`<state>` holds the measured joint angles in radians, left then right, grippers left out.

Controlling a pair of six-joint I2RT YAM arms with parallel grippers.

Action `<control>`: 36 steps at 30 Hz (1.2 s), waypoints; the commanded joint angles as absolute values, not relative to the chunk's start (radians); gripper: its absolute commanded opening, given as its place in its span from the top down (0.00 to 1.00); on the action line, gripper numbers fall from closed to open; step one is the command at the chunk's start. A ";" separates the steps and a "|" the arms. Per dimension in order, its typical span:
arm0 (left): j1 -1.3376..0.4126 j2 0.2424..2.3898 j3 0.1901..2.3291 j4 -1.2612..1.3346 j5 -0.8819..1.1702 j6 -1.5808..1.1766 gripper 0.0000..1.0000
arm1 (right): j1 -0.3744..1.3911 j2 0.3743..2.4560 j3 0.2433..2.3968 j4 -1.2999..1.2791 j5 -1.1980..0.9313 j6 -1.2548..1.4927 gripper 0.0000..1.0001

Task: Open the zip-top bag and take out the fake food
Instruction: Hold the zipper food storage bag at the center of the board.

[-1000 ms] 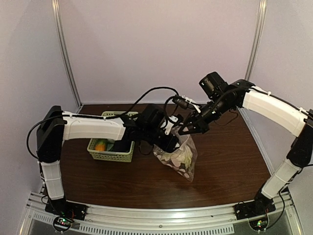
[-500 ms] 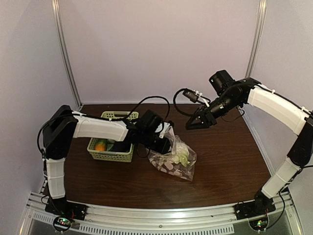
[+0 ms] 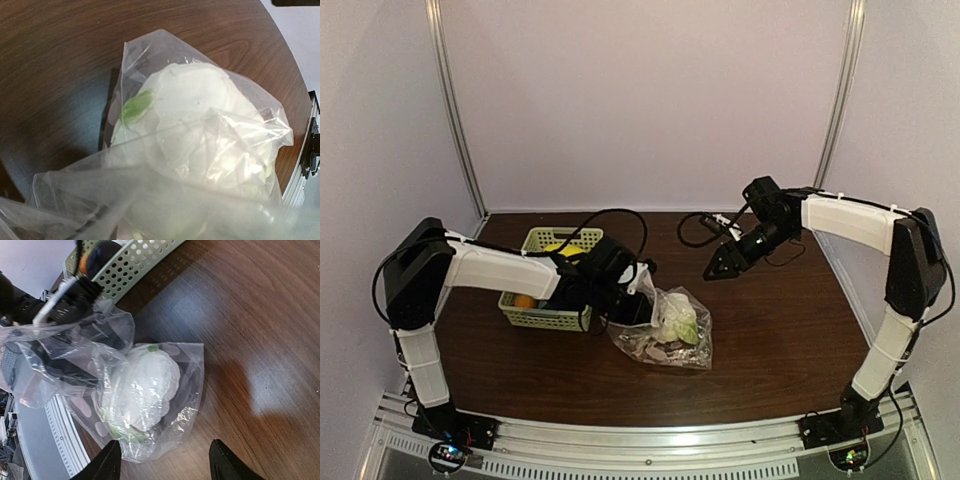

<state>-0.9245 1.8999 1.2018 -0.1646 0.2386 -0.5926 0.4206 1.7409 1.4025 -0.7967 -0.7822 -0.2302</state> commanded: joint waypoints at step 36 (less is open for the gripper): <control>-0.938 1.884 1.038 0.222 0.316 -0.898 0.38 | 0.513 2.010 1.385 -0.675 -0.780 -0.123 0.59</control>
